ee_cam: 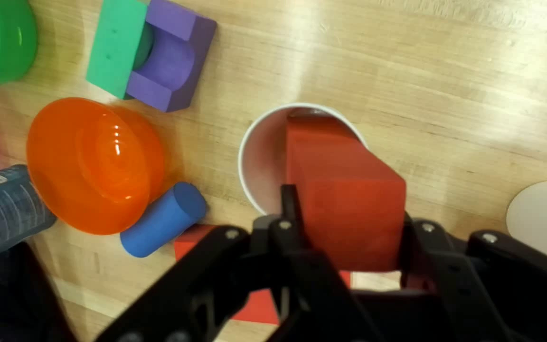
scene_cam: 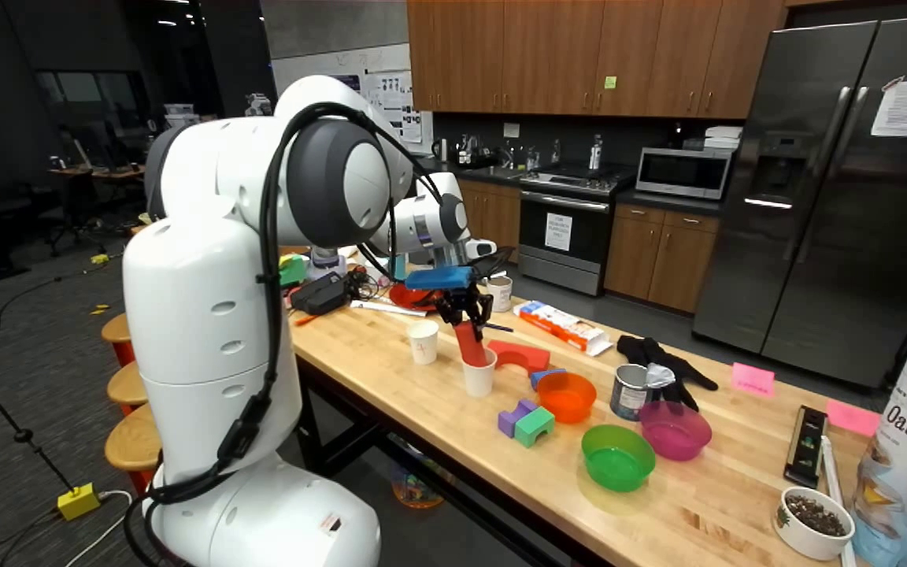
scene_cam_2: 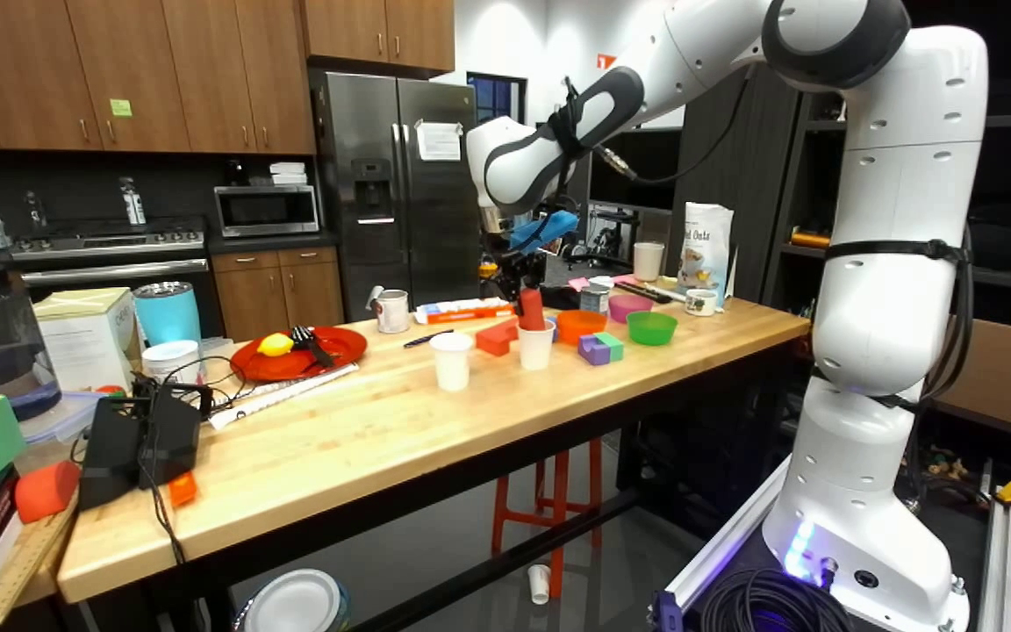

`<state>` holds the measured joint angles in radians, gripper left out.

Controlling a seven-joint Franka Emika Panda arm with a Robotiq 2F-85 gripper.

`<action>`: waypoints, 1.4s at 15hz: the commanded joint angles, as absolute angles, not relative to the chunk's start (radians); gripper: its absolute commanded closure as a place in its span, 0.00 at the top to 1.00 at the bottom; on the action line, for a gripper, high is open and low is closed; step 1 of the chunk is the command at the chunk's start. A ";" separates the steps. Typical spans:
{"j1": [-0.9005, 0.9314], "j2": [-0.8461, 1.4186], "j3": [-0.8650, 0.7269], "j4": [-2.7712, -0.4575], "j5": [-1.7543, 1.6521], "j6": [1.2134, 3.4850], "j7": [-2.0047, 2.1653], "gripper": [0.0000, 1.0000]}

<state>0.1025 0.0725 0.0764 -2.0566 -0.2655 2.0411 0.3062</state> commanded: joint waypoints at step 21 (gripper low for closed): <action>0.097 -0.587 0.045 -2.415 -0.191 2.470 0.234 0.16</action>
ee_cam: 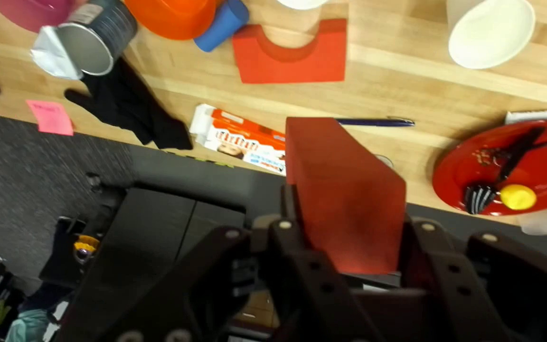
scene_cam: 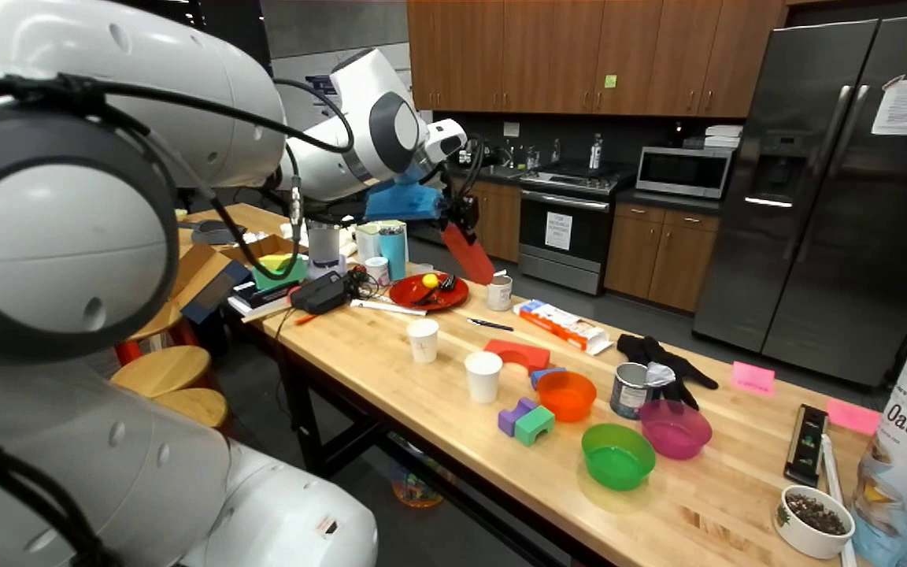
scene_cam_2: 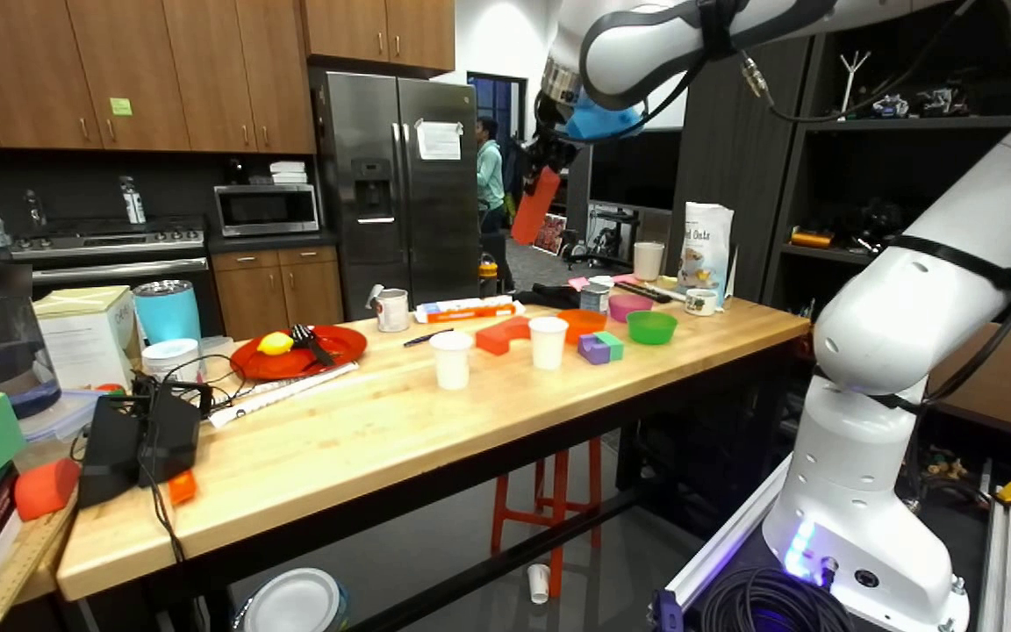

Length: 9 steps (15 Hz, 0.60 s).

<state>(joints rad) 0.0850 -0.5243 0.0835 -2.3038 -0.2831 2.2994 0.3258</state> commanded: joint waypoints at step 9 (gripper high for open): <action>0.432 -0.573 -0.206 -2.543 0.359 2.629 -0.314 0.16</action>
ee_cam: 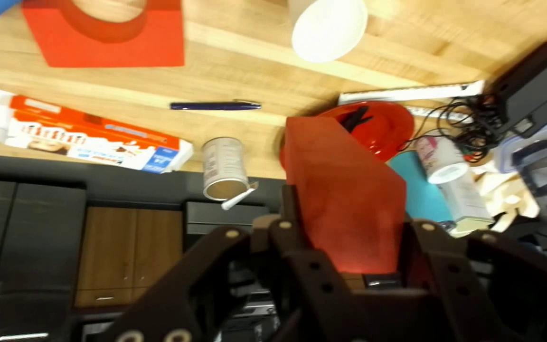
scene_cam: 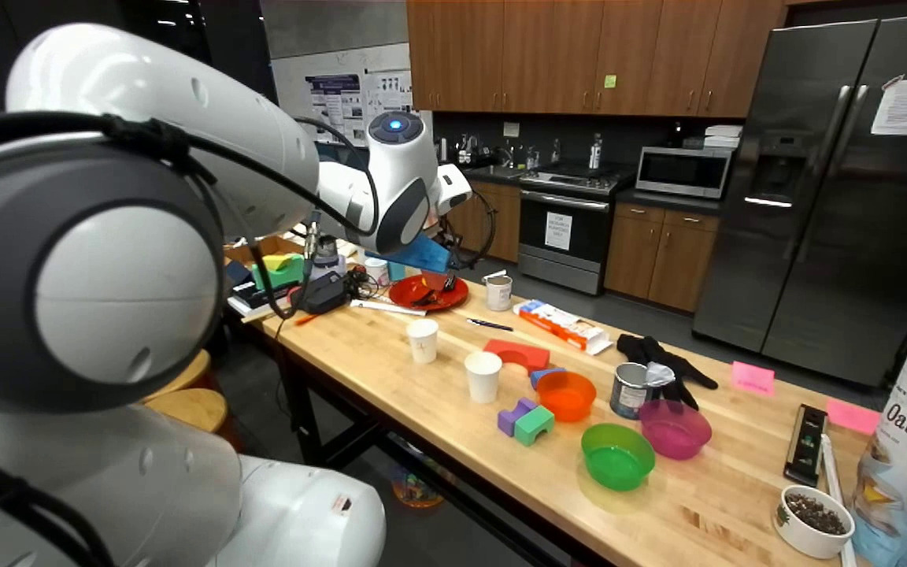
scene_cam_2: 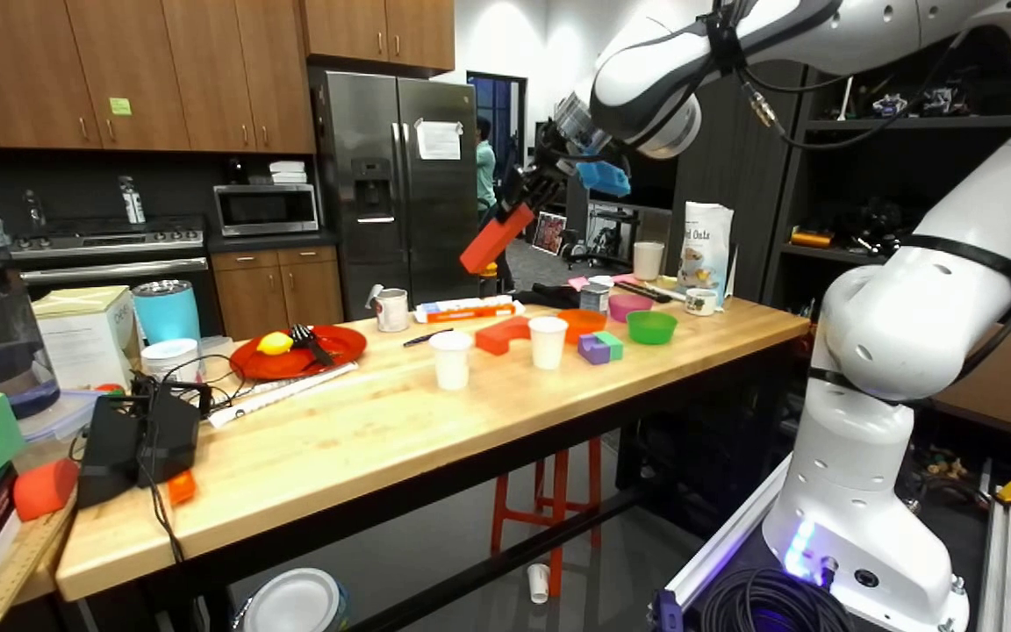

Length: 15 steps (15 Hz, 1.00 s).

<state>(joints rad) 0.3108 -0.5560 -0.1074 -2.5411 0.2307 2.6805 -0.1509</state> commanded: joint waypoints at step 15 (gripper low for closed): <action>0.357 -0.449 -0.225 -2.391 0.498 2.327 -0.583 0.16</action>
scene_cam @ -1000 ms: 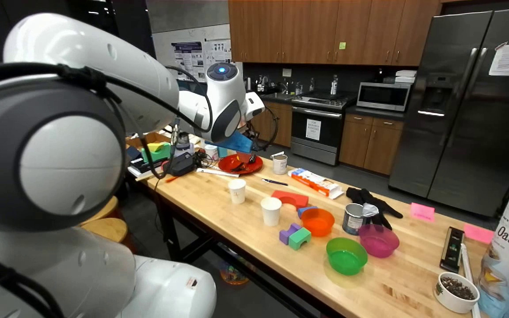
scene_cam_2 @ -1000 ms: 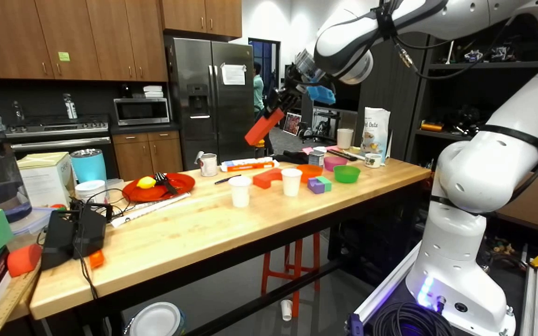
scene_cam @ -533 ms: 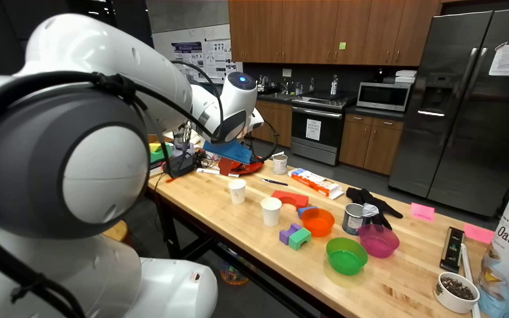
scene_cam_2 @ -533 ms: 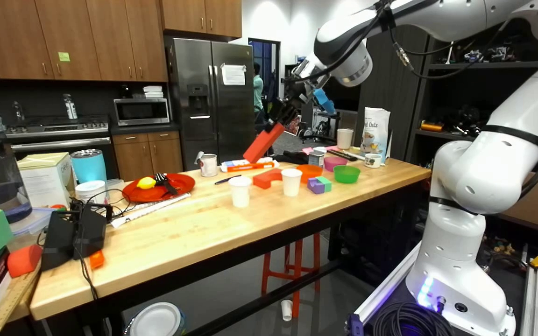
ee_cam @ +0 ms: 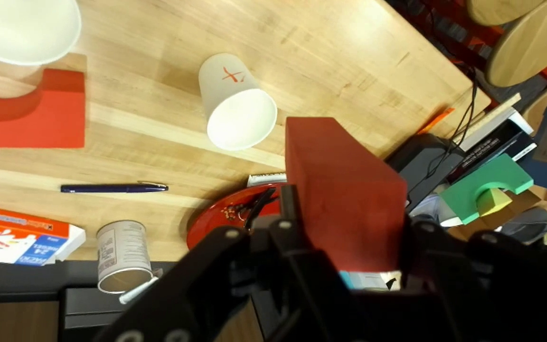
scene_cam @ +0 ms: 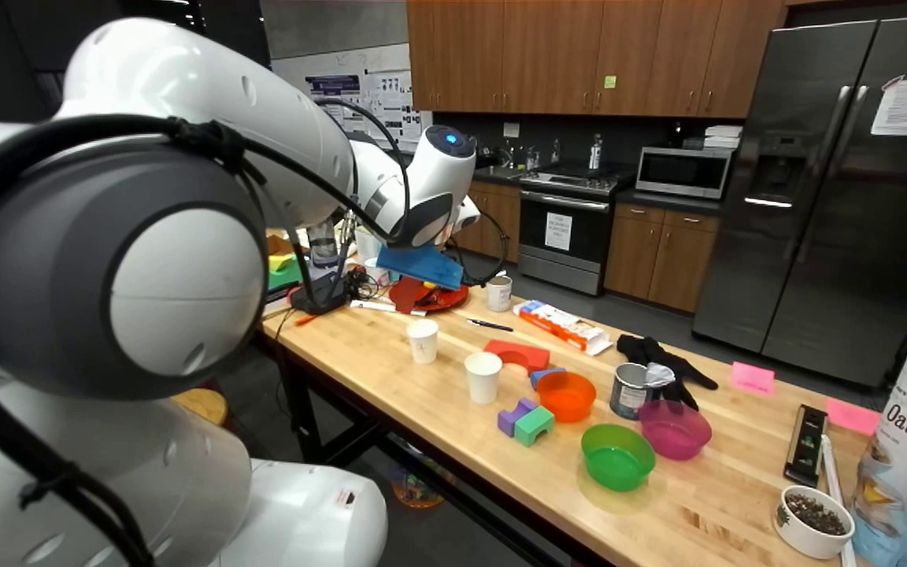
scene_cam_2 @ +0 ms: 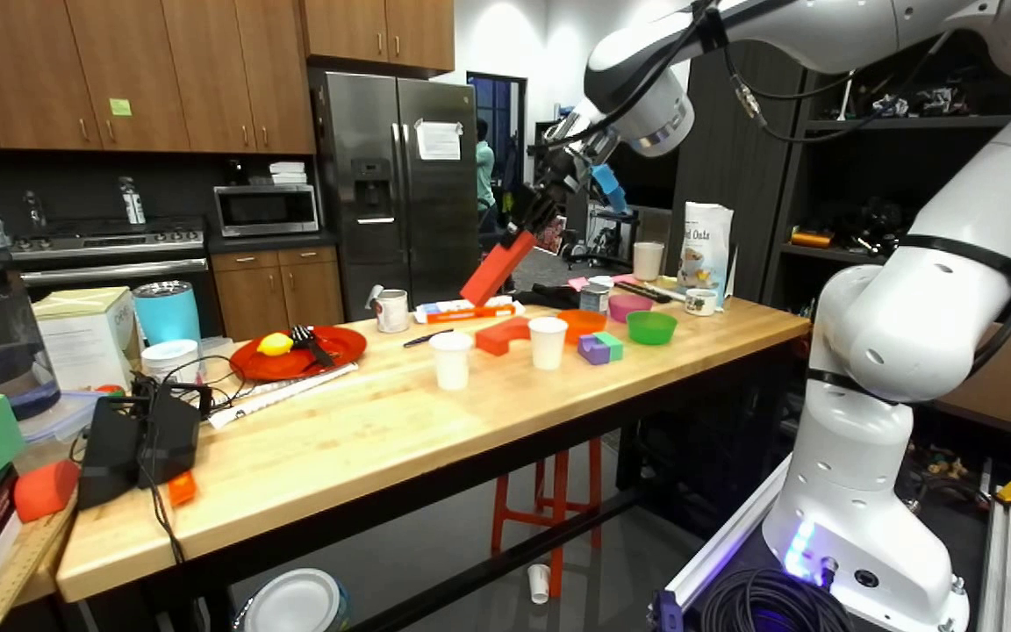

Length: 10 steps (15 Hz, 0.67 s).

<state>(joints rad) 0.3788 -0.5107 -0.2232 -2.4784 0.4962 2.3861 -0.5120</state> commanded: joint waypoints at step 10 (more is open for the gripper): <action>0.257 -0.242 -0.186 -2.198 0.563 2.145 -0.748 0.16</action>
<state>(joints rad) 0.3024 -0.3040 -0.2154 -2.2600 0.5251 2.1934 -0.6938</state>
